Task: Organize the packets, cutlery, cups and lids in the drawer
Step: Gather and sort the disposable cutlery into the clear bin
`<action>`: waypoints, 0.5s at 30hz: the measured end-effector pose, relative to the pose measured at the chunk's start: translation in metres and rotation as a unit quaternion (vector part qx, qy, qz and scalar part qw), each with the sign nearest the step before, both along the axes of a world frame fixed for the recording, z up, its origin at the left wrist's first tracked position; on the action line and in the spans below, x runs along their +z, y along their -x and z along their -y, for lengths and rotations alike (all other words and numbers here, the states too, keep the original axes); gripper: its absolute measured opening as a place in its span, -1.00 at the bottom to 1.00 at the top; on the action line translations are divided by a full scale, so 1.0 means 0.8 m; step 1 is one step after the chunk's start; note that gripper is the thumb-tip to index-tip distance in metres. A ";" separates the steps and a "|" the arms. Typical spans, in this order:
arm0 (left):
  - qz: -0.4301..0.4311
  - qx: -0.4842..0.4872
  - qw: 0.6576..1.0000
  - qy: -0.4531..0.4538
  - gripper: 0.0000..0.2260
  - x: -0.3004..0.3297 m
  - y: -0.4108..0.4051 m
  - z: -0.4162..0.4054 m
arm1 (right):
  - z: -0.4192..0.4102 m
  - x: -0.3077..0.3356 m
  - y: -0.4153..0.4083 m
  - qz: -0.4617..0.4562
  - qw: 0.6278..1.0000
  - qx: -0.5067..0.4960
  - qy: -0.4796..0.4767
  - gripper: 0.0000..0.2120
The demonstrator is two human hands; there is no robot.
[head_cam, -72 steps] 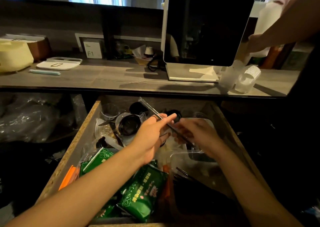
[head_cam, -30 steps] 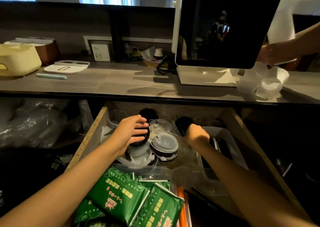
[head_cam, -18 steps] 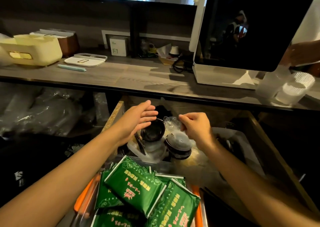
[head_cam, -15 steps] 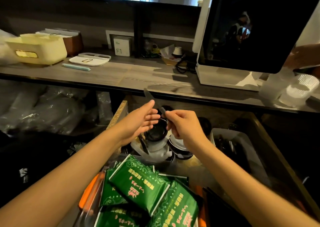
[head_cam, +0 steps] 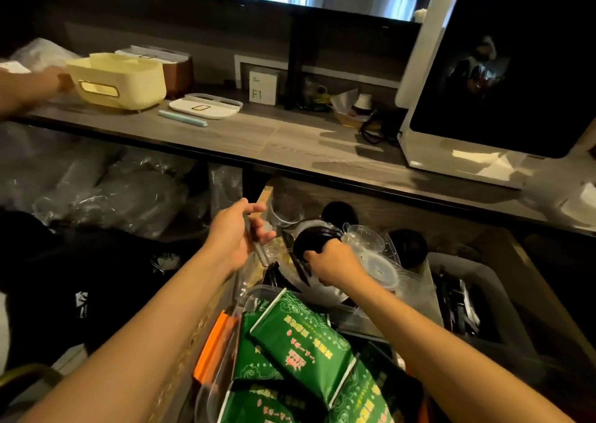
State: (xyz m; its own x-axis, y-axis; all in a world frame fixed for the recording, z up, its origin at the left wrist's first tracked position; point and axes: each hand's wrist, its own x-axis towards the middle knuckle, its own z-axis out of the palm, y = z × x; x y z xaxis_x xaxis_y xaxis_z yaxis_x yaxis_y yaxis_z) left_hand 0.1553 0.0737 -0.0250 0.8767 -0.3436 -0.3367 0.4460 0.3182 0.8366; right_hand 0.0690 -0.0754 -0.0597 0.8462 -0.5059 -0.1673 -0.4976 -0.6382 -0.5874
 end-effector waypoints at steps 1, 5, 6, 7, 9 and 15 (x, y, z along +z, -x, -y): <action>-0.004 -0.007 1.000 0.006 -0.66 -0.003 -0.001 0.000 | -0.002 -0.001 -0.005 -0.005 1.000 0.010 0.015 -0.71; 0.011 -0.033 0.999 0.018 -0.63 -0.010 -0.005 0.001 | -0.010 -0.002 -0.021 -0.038 0.998 0.041 0.035 -0.73; 0.019 -0.038 0.999 0.015 -0.63 -0.011 -0.005 0.001 | -0.008 -0.003 -0.025 -0.048 0.997 0.040 0.035 -0.71; 0.025 -0.043 0.999 0.011 -0.63 -0.011 -0.006 0.000 | -0.007 -0.002 -0.027 -0.053 0.997 0.036 0.033 -0.69; 0.031 -0.049 0.998 0.004 -0.64 -0.011 -0.006 -0.001 | -0.003 -0.002 -0.030 -0.055 0.998 0.015 0.000 -0.70; 0.073 -0.059 0.993 -0.064 -0.65 -0.016 -0.006 0.005 | 0.007 -0.003 -0.034 0.043 0.994 -0.023 -0.098 -0.85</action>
State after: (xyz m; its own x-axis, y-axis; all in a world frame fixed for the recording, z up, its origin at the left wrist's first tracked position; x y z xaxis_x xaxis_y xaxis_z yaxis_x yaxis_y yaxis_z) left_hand 0.1600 0.0698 -0.0376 0.8755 -0.4100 -0.2559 0.3442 0.1573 0.9256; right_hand 0.0960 -0.0811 -0.0618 0.8385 -0.5093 -0.1940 -0.4659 -0.4852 -0.7399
